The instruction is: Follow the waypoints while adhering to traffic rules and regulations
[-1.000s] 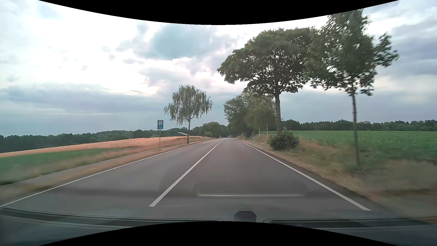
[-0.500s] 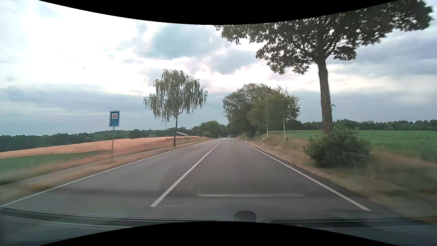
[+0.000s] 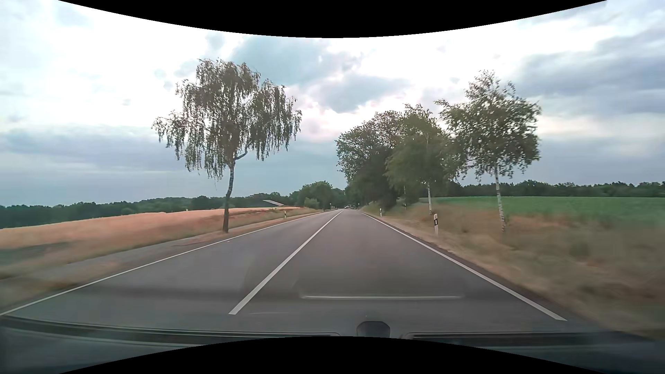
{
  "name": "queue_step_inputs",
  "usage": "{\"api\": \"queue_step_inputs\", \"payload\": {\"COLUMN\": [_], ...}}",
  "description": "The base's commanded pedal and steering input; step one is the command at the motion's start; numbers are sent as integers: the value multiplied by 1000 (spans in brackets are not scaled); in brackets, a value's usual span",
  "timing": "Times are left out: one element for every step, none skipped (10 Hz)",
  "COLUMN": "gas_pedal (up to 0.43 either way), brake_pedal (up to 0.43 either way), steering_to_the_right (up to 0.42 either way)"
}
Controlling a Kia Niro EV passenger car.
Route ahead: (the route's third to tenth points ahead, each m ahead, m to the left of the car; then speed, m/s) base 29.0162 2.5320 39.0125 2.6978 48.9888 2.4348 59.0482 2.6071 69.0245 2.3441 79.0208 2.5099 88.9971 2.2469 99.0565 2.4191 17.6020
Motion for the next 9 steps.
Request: {"api": "queue_step_inputs", "payload": {"gas_pedal": [138, 138, 138, 138, 138, 138, 138, 138, 138], "brake_pedal": [0, 0, 0, 0, 0, 0, 0, 0, 0], "steering_to_the_right": [-1, -1, -1, -1, -1, -1, 0, -1, 0]}}
